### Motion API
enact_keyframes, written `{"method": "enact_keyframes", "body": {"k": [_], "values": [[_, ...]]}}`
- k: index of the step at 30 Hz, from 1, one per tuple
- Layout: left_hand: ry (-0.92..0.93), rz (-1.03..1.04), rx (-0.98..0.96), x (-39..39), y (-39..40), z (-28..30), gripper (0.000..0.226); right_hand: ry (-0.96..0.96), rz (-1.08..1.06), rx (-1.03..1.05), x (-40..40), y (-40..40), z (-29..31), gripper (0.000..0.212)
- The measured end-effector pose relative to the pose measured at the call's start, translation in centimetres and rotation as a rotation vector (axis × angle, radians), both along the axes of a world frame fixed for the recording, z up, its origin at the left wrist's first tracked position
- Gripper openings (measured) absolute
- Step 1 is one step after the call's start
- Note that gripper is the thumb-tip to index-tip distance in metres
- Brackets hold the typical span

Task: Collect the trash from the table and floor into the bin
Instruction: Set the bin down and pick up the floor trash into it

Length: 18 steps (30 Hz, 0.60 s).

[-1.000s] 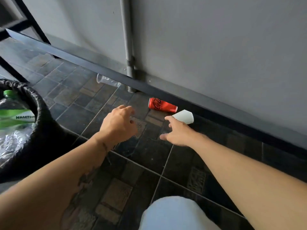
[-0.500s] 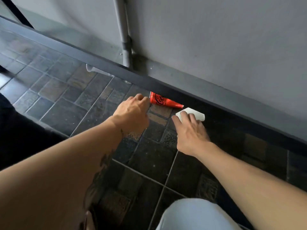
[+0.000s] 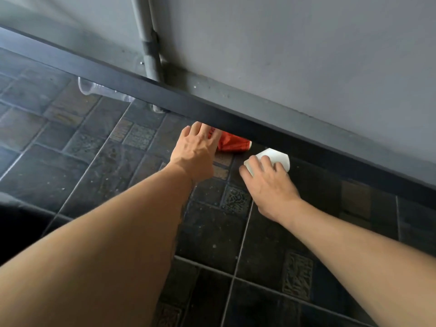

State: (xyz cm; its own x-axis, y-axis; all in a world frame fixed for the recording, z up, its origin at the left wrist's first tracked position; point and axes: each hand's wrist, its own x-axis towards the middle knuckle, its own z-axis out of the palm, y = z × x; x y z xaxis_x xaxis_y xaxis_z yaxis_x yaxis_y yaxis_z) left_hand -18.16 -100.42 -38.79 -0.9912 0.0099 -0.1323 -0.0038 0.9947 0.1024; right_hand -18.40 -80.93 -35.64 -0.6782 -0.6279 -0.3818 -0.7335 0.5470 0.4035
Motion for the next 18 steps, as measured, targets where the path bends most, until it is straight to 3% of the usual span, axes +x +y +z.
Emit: {"method": "enact_keyframes", "body": {"k": [9, 13, 15, 18], "values": [[-0.057, 0.107, 0.045, 3.7, -1.3, -0.6, 0.072, 0.035, -0.051, 0.048, -1.2, -0.6, -0.5, 0.060], [-0.127, 0.199, 0.040, 7.0, -3.2, -0.2, 0.084, 0.014, -0.046, 0.081, -1.2, -1.0, -0.3, 0.064], [-0.177, 0.267, 0.117, 8.1, -4.3, 0.9, 0.086, -0.046, -0.017, 0.042, -0.7, -2.6, 0.6, 0.072], [-0.155, 0.390, 0.267, 9.6, -6.6, 3.8, 0.067, -0.188, -0.042, -0.129, 0.9, -6.4, 2.2, 0.073]]}}
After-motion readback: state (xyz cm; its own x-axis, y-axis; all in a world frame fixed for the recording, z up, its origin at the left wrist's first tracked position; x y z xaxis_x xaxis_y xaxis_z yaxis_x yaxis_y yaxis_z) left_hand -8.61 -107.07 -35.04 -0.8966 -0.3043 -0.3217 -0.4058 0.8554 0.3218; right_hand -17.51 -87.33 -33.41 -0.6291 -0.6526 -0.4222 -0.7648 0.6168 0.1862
